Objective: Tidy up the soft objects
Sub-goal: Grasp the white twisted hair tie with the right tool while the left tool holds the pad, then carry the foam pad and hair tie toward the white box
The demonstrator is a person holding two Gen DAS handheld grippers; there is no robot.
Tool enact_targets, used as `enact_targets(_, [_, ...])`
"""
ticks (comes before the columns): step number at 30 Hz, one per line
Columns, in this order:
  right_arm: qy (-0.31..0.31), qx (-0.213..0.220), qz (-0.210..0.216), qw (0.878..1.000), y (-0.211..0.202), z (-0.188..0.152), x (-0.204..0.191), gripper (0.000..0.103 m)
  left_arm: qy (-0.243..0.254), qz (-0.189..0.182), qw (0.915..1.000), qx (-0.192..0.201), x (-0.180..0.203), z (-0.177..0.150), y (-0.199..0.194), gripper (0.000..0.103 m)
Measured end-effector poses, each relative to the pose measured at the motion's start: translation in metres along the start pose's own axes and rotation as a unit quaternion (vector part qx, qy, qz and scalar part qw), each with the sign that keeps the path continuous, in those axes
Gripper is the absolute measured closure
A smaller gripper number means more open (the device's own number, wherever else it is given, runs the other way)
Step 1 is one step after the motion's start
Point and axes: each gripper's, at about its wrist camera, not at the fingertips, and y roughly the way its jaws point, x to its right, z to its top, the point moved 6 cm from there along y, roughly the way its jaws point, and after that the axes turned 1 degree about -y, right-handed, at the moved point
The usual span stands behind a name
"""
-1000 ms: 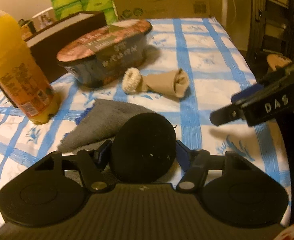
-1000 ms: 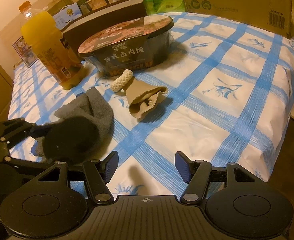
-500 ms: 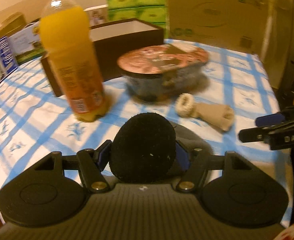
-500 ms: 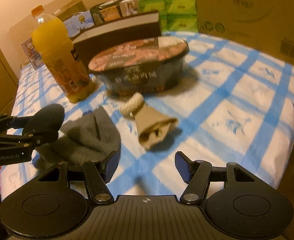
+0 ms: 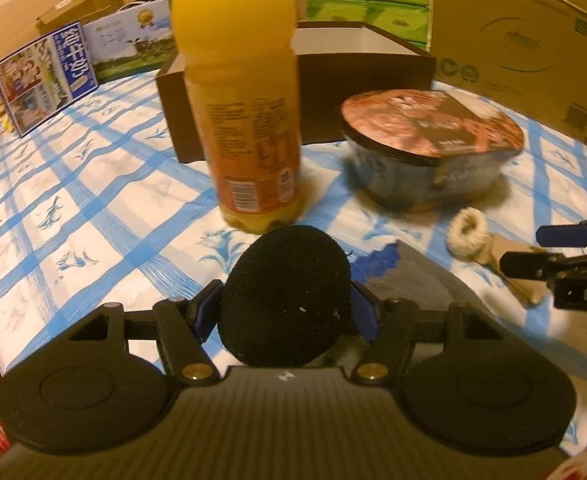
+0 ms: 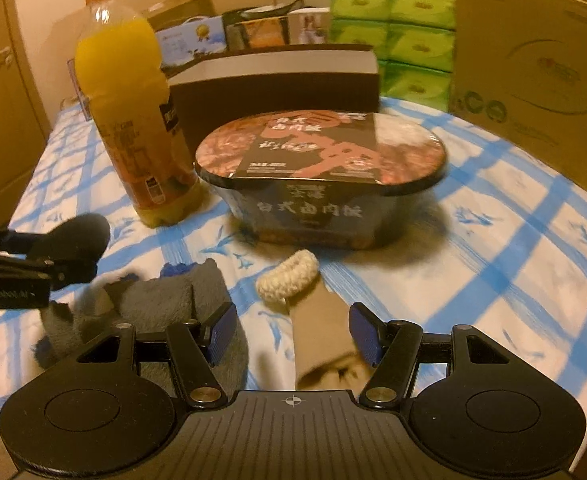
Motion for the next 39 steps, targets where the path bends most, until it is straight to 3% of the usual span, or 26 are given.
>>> enact_targets(15, [-0.061,-0.001,-0.009,0.998,0.051,0.011,-0.008,0.042,-0.027,0.027,0.9993,-0.005,-0.031,0.009,0.024,0.038])
enact_targets(18, [-0.078,-0.004,-0.015,0.997,0.055,0.01,-0.009,0.055,-0.028,0.028,0.9992,-0.008,-0.033,0.007,0.027,0.038])
enact_targets(28, [-0.082,0.008,-0.018,0.996,0.055,0.012,-0.007,0.071,-0.036,0.033,0.9987,-0.013,-0.04,0.003,0.029,0.038])
enact_targets(39, [-0.075,0.013,-0.012,0.997,0.053,0.015,-0.008,0.077,-0.041,0.042,0.9982,-0.014,-0.046,0.001,0.028,0.038])
